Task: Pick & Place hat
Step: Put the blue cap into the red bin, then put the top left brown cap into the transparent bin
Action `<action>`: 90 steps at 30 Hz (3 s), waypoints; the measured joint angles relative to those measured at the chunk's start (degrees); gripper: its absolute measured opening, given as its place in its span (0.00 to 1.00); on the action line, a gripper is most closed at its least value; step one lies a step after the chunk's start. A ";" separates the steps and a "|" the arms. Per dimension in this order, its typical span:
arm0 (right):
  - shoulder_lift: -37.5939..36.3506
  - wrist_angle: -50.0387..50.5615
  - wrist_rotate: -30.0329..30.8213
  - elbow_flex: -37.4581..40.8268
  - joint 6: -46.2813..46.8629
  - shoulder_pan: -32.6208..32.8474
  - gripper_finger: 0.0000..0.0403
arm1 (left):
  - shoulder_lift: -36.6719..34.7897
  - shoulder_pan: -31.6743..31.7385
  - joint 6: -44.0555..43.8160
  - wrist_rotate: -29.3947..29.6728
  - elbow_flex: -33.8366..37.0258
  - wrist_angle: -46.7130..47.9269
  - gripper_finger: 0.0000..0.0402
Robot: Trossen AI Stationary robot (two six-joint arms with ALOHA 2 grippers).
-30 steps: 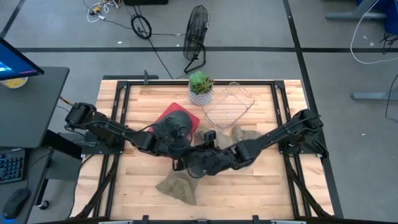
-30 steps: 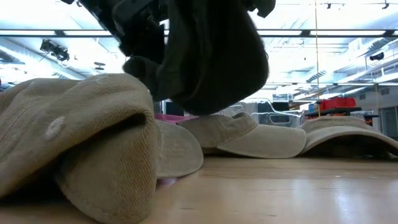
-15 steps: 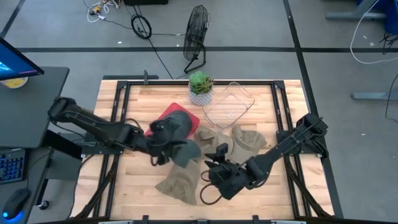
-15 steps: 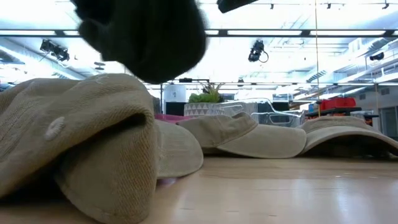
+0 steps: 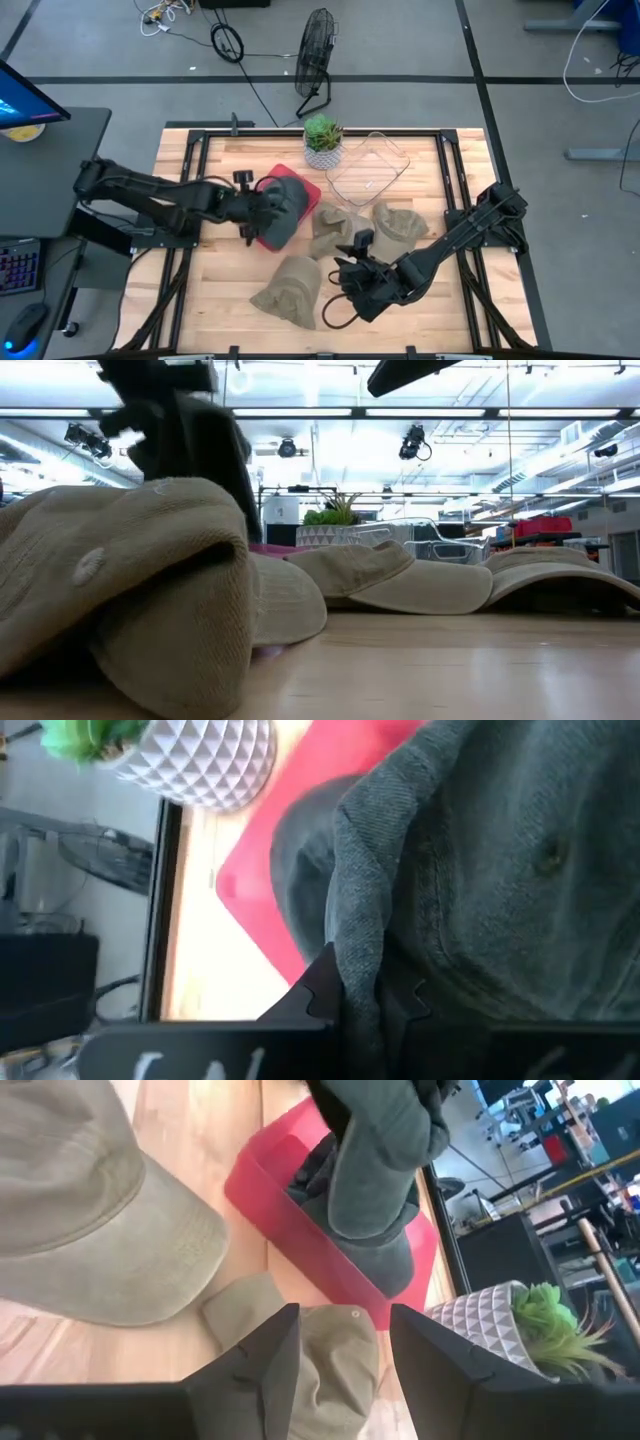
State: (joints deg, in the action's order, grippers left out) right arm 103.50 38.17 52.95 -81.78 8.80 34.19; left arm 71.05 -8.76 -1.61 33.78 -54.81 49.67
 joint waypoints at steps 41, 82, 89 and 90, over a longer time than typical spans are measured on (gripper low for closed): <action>0.07 -1.12 -7.61 0.07 0.23 -5.80 0.40 | -6.92 -14.29 -18.75 6.30 -9.00 9.39 0.34; -0.83 -11.09 -21.78 17.48 52.71 -20.82 0.40 | -9.82 -12.19 -6.68 -10.03 23.47 -59.39 0.34; -0.85 -11.11 -22.03 19.50 54.18 -20.29 0.40 | -9.82 -12.19 -5.18 -9.96 23.47 -59.21 0.34; -0.84 -11.20 -22.02 19.50 54.11 -20.10 0.40 | -9.82 -12.19 -5.18 -9.96 23.47 -59.21 0.34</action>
State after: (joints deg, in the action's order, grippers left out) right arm 102.67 26.97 30.93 -62.28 62.91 14.09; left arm 61.23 -20.95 -6.79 23.81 -31.33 -9.54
